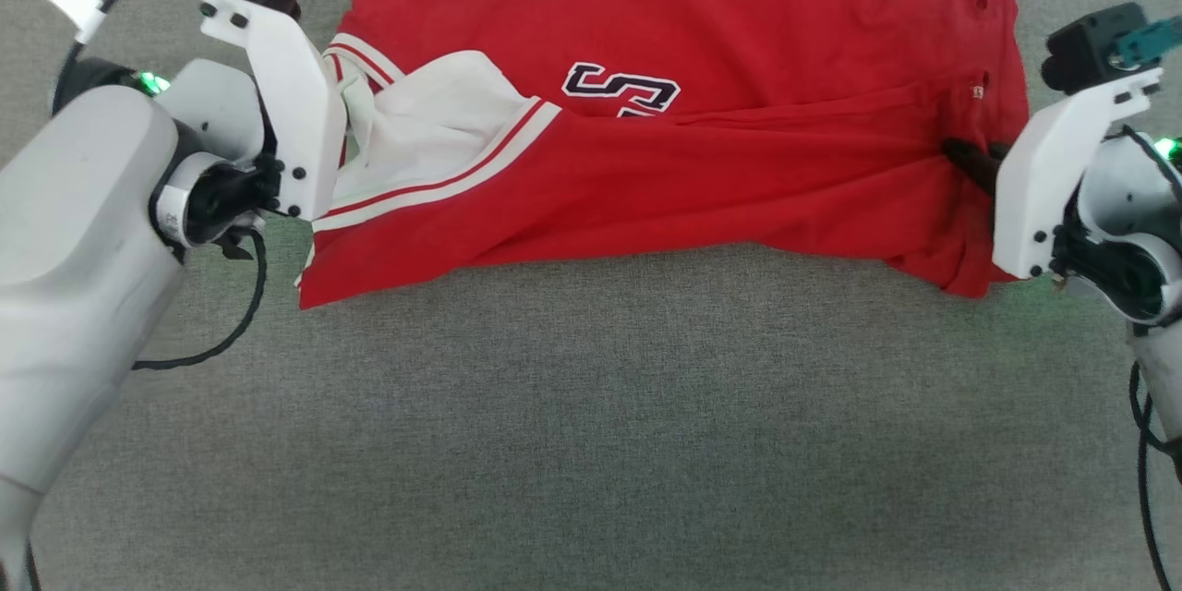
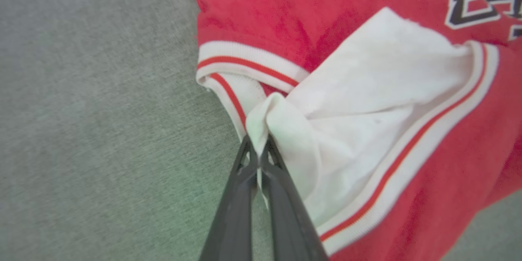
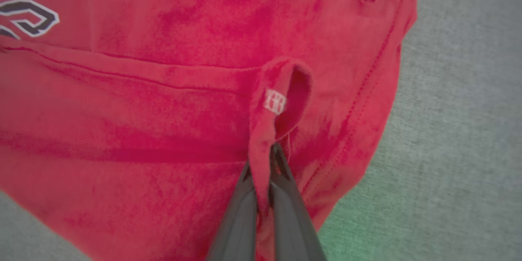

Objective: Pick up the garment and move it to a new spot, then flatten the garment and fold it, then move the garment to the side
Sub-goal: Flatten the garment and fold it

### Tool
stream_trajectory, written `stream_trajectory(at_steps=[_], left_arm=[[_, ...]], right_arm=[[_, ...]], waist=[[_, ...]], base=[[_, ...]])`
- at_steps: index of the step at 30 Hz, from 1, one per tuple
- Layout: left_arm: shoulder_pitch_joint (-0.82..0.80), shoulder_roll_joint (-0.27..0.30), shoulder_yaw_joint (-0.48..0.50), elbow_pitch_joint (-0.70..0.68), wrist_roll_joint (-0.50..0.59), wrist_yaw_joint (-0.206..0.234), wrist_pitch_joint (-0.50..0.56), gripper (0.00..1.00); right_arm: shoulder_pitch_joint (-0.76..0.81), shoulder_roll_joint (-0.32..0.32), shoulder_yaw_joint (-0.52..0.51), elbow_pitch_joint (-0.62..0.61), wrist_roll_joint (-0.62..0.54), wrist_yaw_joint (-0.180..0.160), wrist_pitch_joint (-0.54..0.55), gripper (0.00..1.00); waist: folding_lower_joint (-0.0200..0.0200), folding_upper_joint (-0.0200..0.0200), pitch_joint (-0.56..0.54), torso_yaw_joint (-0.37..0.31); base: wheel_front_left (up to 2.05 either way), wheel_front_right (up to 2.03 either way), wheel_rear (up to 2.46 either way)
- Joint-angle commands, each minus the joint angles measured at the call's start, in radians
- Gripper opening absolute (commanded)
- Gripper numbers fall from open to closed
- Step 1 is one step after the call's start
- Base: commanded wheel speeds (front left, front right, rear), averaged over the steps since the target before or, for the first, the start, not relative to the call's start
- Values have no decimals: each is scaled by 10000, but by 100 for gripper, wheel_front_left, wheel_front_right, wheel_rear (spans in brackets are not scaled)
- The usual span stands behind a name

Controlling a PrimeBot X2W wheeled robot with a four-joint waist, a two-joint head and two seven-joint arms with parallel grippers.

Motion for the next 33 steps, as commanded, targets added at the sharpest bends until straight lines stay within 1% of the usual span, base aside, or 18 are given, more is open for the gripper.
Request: stream_trajectory(at_steps=[1,2,3,4,5,6,7,8,9,10,13,16,17,21,22,27,30,33], left_arm=[[-183,-197,-54,507,-81,-168,62,0],[-221,-333,-65,807,-137,-241,95,0],[-242,-462,-53,1131,-214,-297,129,0],[-270,-569,-58,1419,-254,-340,145,0],[-323,-651,-80,1643,-237,-382,111,5],[-381,-706,-44,1833,-244,-422,3,27],[-445,-768,13,1990,-297,-436,-76,44],[-510,-811,28,2106,-295,-455,-134,64],[-583,-837,57,2198,-270,-491,-218,97],[-629,-864,115,2267,-322,-489,-284,100],[-633,-840,156,2300,-321,-454,-405,100],[-464,-650,171,2064,-345,-263,-301,100],[-464,-650,171,2064,-345,-263,-301,100],[-53,-281,200,1223,-348,106,-304,100],[259,-105,191,638,-440,351,-213,100],[1178,412,145,-1096,-637,1235,261,100],[1736,778,140,-1986,-788,1822,485,100],[2218,1062,227,-2649,-998,2338,602,100]], right_arm=[[-255,14,211,322,-13,-3,-81,0],[-358,9,319,530,2,-3,-67,7],[-440,32,424,733,70,-3,-39,17],[-518,44,527,911,117,-5,9,24],[-595,43,638,1033,148,-3,22,43],[-668,27,712,1141,191,-3,2,62],[-737,14,778,1173,255,-3,-88,100],[-788,-20,823,1212,301,-3,-166,100],[-815,-81,888,1209,351,-3,-235,100],[-819,-141,951,1158,419,-3,-304,100],[-701,-364,965,963,555,-3,-664,100],[-479,-541,718,694,656,-3,-1119,100],[-479,-541,718,694,656,-3,-1119,100],[-68,-655,245,195,556,-3,-1842,100],[185,-627,-118,-15,429,-3,-2310,100],[830,-398,-1124,-690,-170,-3,-3497,100],[1302,-45,-1862,-1113,-528,-3,-4103,100],[1808,400,-2482,-1624,-912,-3,-4451,100]], waist=[[0,0,51,-7],[0,0,67,-6],[0,0,73,-6],[0,0,74,-2],[0,0,71,0],[0,0,63,5],[0,0,45,17],[0,0,16,35],[0,0,-27,57],[0,0,-79,78],[0,0,-263,159],[0,0,-498,232],[0,0,-498,232],[0,0,-792,261],[0,0,-924,272],[0,0,-1106,227],[0,0,-1157,111],[0,0,-1172,-84]], base=[[0,0,0],[0,0,0],[0,0,0],[0,0,0],[0,0,0],[0,0,0],[0,0,0],[0,0,0],[0,0,0],[0,0,0],[0,0,0],[0,0,0],[0,0,0],[0,0,0],[0,0,0],[0,0,0],[0,0,0],[0,0,0]])
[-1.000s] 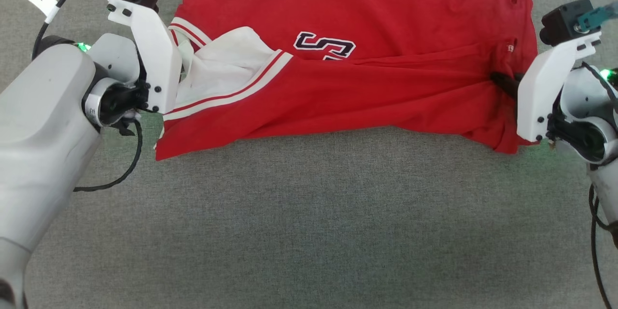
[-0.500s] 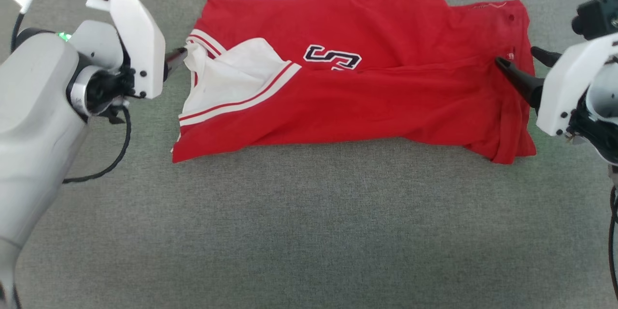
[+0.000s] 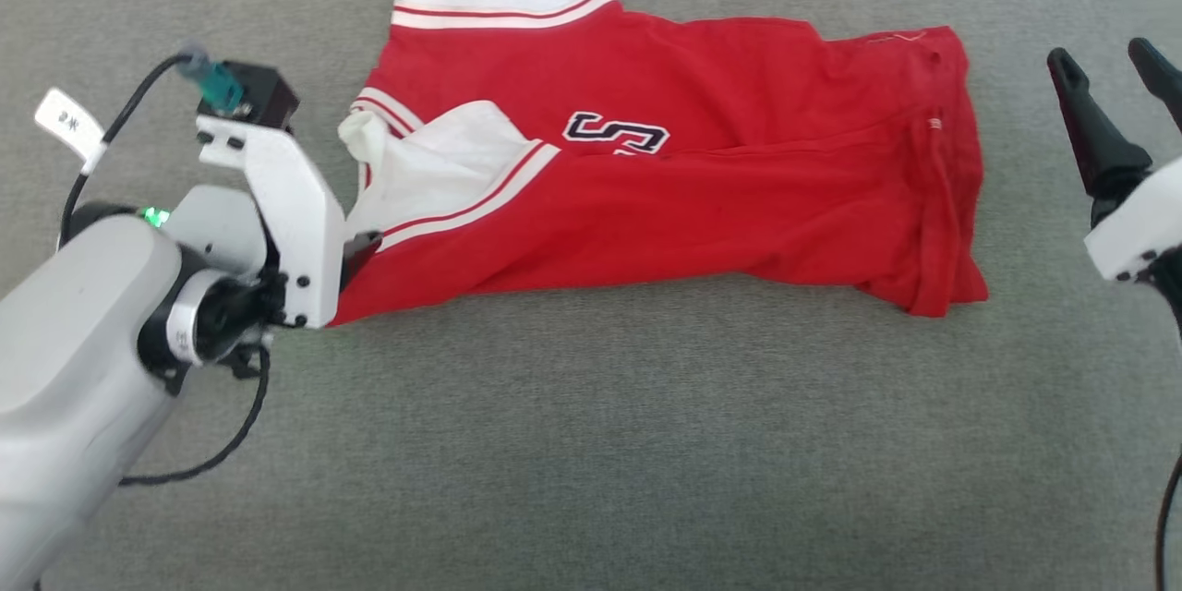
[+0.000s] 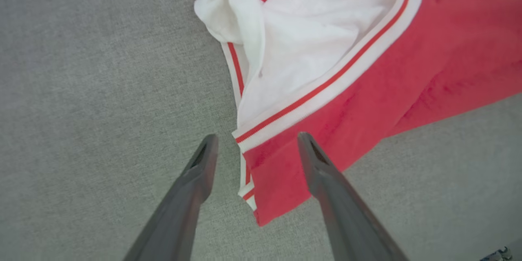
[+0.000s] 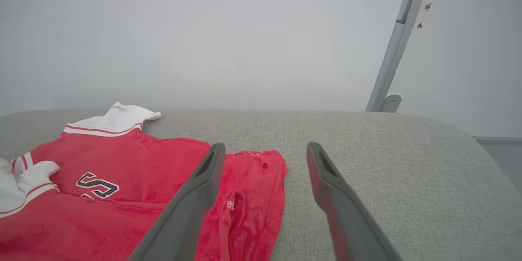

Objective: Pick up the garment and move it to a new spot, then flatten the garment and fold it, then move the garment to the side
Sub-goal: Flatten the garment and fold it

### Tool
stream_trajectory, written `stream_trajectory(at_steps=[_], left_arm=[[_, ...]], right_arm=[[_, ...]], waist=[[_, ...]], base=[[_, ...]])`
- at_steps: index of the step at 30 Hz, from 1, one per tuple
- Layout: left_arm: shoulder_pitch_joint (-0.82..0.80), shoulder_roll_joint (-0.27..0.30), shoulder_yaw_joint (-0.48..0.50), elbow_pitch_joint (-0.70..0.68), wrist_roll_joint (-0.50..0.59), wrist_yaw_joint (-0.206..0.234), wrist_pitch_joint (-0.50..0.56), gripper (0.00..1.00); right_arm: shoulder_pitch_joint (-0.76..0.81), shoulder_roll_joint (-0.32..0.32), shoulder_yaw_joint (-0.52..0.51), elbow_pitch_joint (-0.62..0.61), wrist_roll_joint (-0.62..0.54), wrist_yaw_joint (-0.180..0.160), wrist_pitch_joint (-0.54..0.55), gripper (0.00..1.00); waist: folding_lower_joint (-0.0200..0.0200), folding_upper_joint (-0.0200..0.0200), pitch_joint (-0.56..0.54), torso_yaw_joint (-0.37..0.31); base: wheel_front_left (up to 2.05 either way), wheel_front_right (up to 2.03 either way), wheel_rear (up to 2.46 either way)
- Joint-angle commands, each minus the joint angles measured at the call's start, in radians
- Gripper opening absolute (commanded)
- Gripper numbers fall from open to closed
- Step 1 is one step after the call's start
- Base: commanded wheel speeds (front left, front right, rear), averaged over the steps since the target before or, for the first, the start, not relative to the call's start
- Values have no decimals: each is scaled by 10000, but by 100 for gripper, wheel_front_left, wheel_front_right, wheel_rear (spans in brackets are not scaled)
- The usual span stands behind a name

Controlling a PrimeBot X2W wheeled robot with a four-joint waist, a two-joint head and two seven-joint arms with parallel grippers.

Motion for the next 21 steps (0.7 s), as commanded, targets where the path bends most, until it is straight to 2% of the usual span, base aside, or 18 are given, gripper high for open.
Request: stream_trajectory(at_steps=[1,5,10,17,18,19,20,21], left_arm=[[200,66,78,-129,-196,168,38,100],[664,305,223,-366,-396,691,61,100],[1067,448,319,-87,-625,991,7,100],[1287,93,415,1159,-892,886,-202,100],[1352,18,366,1326,-980,834,-82,93],[1421,-39,305,1461,-1062,740,26,44],[1455,-74,271,1572,-1114,701,102,0],[1456,-101,227,1618,-1105,639,141,0]], right_arm=[[240,164,-166,-191,-160,0,-111,100],[958,743,-888,-896,-465,0,-127,100],[1787,1402,-1536,-1670,-606,0,24,100],[2595,1727,-1427,-2246,-277,0,897,100],[2669,1704,-1353,-2268,-179,-2,1104,100],[2745,1687,-1268,-2268,-70,0,1349,100],[2792,1646,-1144,-2292,41,0,1607,100],[2810,1586,-1038,-2310,101,-2,1854,100]], waist=[[0,-1,5,-133],[0,-1,83,-397],[0,-1,254,-695],[0,-1,466,-942],[0,-1,483,-962],[0,-1,505,-980],[0,-1,522,-988],[0,-1,540,-989]], base=[[0,0,0],[0,0,0],[0,0,0],[0,0,0],[0,0,0],[0,0,0],[0,0,0],[0,0,0]])
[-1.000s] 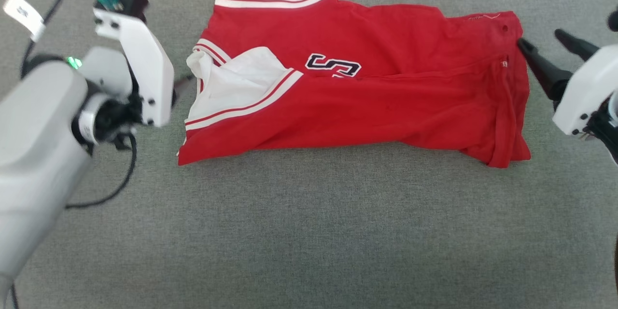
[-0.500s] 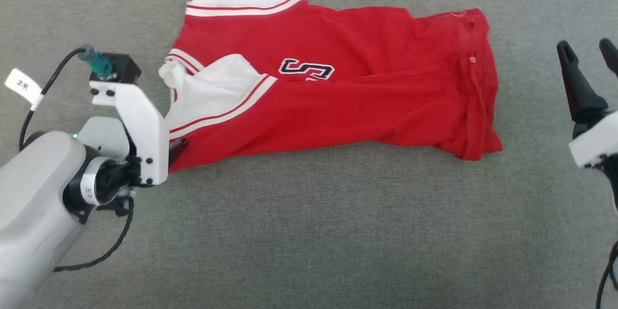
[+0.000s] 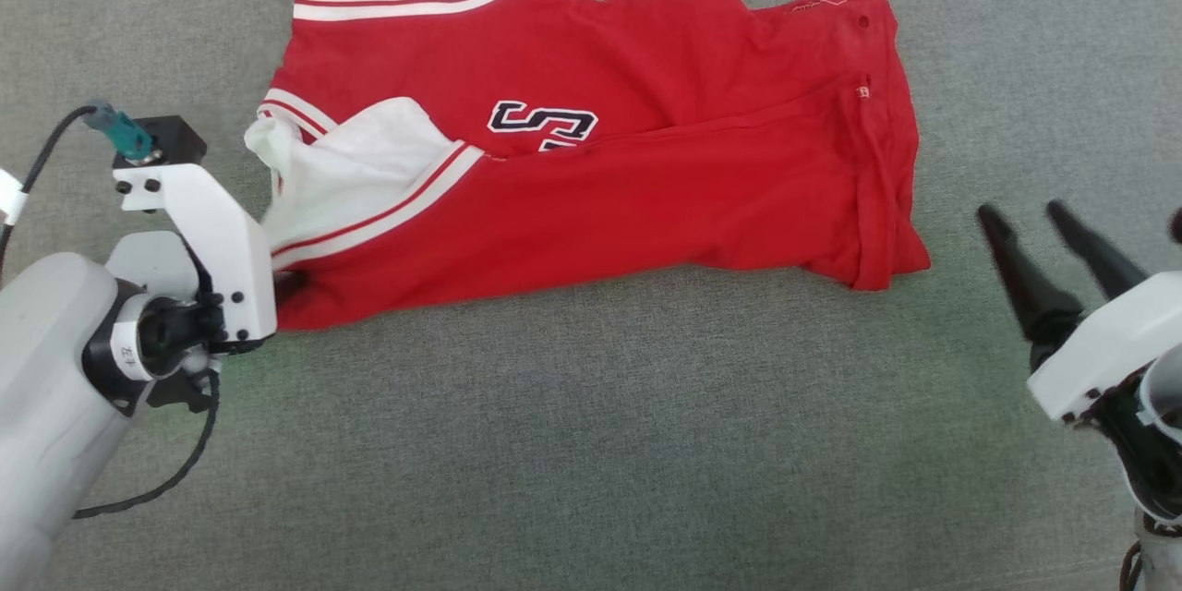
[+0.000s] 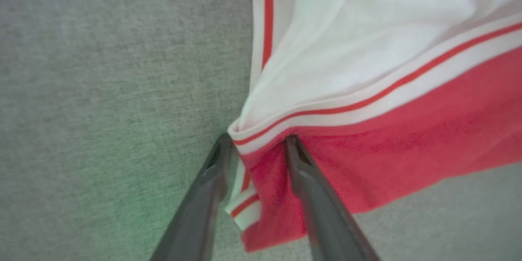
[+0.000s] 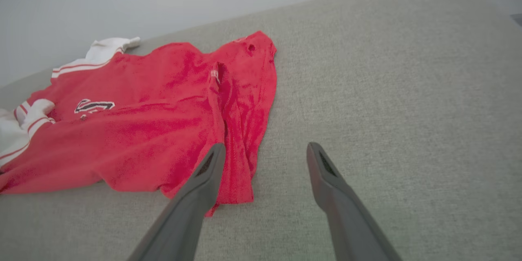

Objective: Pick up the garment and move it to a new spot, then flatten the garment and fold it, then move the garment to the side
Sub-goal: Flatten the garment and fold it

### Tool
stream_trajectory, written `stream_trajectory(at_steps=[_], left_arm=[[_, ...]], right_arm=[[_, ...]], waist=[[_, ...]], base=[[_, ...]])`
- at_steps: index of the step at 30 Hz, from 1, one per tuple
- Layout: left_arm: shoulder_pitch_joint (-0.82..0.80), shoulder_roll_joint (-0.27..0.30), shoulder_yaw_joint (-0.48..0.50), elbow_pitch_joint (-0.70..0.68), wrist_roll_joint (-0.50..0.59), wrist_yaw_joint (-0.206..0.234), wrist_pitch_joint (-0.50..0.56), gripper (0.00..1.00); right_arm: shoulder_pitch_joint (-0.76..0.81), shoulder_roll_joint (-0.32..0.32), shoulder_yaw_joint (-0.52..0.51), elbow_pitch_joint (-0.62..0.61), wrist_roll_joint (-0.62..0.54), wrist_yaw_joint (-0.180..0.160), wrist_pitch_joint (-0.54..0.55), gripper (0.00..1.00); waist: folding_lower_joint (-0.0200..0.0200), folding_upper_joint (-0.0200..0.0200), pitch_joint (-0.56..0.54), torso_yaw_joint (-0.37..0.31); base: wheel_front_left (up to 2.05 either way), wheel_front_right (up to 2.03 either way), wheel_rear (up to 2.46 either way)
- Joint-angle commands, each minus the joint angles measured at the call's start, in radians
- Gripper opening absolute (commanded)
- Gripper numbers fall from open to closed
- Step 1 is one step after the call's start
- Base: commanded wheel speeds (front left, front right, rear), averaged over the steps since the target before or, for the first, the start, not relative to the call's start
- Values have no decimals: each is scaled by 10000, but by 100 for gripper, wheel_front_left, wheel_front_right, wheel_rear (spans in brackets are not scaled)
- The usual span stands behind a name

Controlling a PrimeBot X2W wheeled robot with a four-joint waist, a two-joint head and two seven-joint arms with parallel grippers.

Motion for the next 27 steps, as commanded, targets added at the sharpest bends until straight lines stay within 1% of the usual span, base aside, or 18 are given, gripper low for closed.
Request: stream_trajectory(at_steps=[1,6,7,12,14,19,22,24,25,26,27], left_arm=[[507,-296,-388,351,-49,-70,161,0],[339,-517,-384,402,-99,-230,151,0],[339,-517,-384,402,-99,-230,151,0],[105,-779,-437,409,-3,-369,80,0],[12,-885,-484,424,52,-444,50,0],[-202,-1212,-569,487,138,-564,-7,0],[-307,-1379,-599,565,185,-639,-69,0],[-349,-1469,-604,639,211,-673,-121,0],[-377,-1497,-611,677,225,-703,-131,0],[-402,-1521,-602,716,226,-732,-188,0],[-418,-1534,-584,765,219,-749,-206,0]], right_arm=[[61,-95,78,-27,59,-3,311,100],[-163,-185,230,254,204,-2,1694,100],[-163,-185,230,254,204,-2,1694,100],[-792,-334,555,668,137,-2,2894,100],[-1130,-293,614,964,120,-2,3249,100],[-2000,-358,866,1975,-402,-2,4185,100],[-2383,-167,1167,2642,-425,-2,4689,100],[-2552,-227,1606,2985,-367,6,5038,100],[-2604,-277,1775,3089,-270,9,5116,42],[-2701,-338,1851,3167,-232,9,5059,0],[-2792,-424,1905,3279,-208,9,5046,0]], waist=[[0,-1,35,6],[0,-1,141,157],[0,-1,141,157],[0,-1,287,396],[0,-1,351,500],[0,-1,481,772],[0,-1,536,889],[0,-1,557,961],[0,-1,567,1001],[0,-1,575,1025],[0,-1,579,1044]], base=[[0,0,0],[0,0,0],[0,0,0],[0,0,0],[0,0,0],[0,0,0],[0,0,0],[0,0,0],[0,0,0],[0,0,0],[0,0,0]])
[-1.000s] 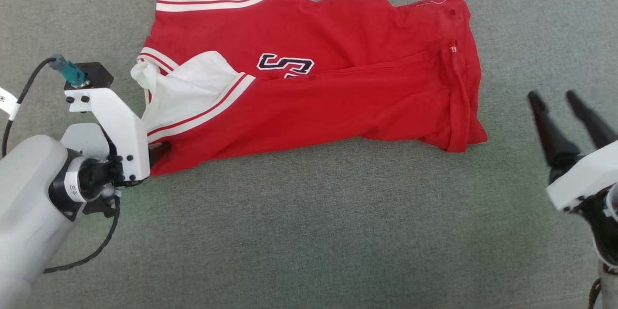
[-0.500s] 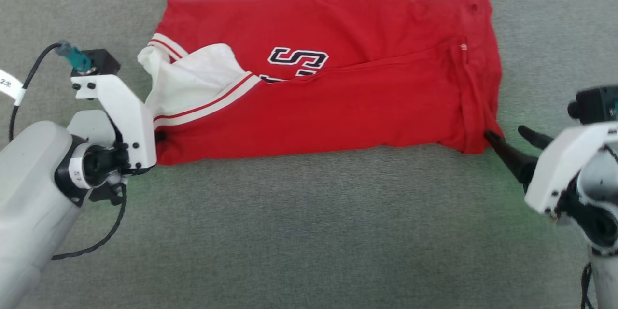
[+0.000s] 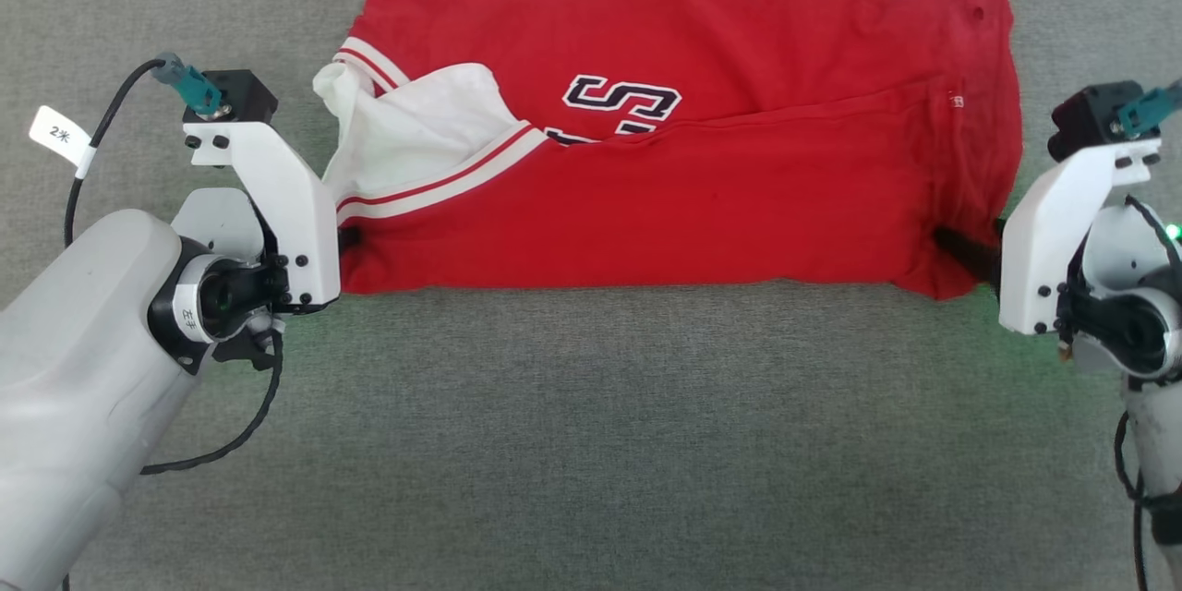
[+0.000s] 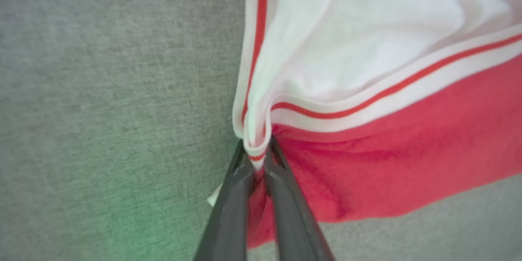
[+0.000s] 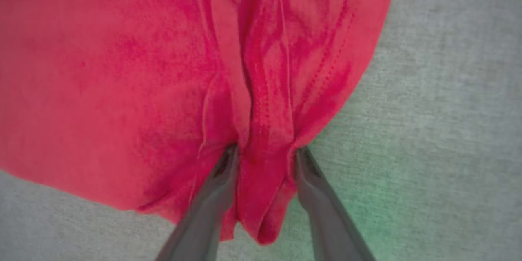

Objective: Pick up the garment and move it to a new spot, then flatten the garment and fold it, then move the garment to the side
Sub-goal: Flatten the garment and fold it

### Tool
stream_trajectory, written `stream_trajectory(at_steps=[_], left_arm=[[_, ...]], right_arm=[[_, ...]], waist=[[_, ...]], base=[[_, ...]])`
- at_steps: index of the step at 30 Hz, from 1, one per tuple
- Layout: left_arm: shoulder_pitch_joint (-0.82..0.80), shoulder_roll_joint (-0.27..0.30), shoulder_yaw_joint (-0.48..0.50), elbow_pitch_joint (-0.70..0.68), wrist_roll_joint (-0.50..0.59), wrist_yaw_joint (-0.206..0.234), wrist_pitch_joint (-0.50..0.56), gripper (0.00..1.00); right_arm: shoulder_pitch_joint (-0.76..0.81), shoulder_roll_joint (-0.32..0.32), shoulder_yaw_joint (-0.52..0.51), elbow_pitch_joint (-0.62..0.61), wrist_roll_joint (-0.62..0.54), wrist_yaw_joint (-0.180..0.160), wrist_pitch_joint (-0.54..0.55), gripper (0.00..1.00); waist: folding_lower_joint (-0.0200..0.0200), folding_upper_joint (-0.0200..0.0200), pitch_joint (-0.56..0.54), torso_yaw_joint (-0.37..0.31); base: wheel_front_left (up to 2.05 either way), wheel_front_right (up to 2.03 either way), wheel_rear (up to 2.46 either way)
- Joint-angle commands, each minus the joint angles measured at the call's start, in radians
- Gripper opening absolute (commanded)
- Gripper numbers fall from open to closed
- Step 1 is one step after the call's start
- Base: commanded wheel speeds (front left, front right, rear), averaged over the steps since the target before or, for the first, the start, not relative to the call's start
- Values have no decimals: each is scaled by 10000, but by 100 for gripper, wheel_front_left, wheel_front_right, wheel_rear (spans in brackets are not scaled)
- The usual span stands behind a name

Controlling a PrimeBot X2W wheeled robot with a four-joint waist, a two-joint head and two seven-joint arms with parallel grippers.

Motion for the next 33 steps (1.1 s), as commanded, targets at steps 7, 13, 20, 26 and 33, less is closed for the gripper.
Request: stream_trajectory(at_steps=[7,13,20,26,33], left_arm=[[478,-362,-215,456,-88,-134,-137,0],[685,56,-120,2,-261,19,133,0],[1101,932,5,-1438,-337,623,377,0],[1822,1807,-21,-3024,-432,1440,713,0],[3098,2837,-158,-5369,-564,2725,1002,0]], right_arm=[[-154,-324,385,417,574,12,101,0],[-58,-839,394,-82,862,12,311,0],[434,-1329,297,-1003,1294,12,1020,0],[1075,-1651,69,-2002,1639,12,1791,0],[2409,-1736,-447,-3380,1975,12,2697,0]], waist=[[0,-1,-156,121],[0,-1,-519,242],[0,-1,-899,377],[0,-1,-1056,442],[0,-1,-1028,504]], base=[[0,0,0],[0,0,0],[0,0,0],[0,0,0],[0,0,0]])
